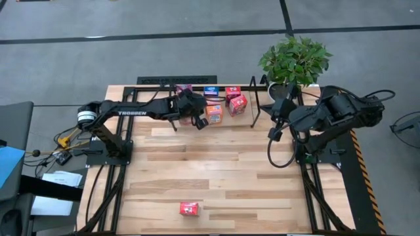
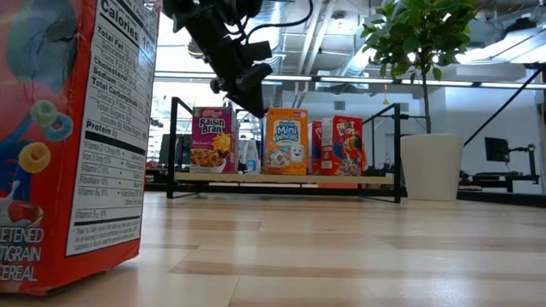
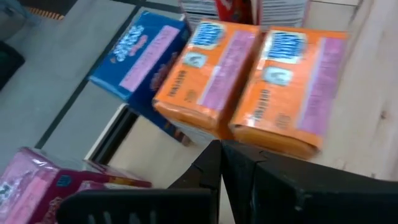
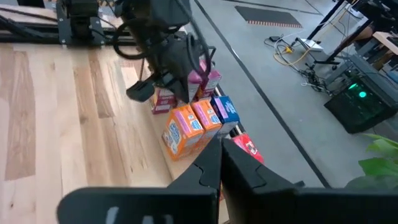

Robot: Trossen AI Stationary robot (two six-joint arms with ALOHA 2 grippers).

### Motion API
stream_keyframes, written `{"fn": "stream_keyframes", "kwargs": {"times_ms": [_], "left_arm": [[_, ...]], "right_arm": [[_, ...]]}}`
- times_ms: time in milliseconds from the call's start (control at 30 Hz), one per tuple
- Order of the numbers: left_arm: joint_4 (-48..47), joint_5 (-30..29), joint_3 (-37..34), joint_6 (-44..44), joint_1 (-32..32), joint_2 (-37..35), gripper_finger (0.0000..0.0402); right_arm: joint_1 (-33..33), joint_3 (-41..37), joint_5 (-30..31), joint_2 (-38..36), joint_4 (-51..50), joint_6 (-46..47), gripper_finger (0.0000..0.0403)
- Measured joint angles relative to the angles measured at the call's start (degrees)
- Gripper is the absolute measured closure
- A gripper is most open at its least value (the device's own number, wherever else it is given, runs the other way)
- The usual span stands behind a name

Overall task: Stack cereal on shelf
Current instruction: Put the orange cereal box on the shelf aligned with the other orange cereal box

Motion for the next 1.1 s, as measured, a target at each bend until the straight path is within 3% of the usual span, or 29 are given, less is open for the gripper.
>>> {"fn": "stream_keyframes", "kwargs": {"times_ms": [267,533,733,833,1100], "left_arm": [[-3.00,0.07,1.69,-1.34,-0.36,-2.10,0.0401],[-10.85,-0.46,10.00,-1.71,-2.27,-5.66,0.0401],[-18.34,-3.45,17.72,-1.89,-5.74,-6.81,0.0401],[-21.37,-5.06,21.94,-1.73,-7.58,-6.88,0.0401],[-28.57,-12.78,29.98,-0.64,-11.36,-7.58,0.0402]], "right_arm": [[-4.66,-13.99,-0.58,-0.38,3.84,-0.17,0.0388],[-13.29,-34.09,-13.06,-0.10,34.04,-10.58,0.0390],[-19.67,-45.35,-20.52,1.29,53.02,-11.35,0.0391],[-21.81,-48.02,-23.44,3.55,59.05,-12.22,0.0392],[-24.88,-48.68,-23.85,14.02,67.96,-14.19,0.0392]]}}
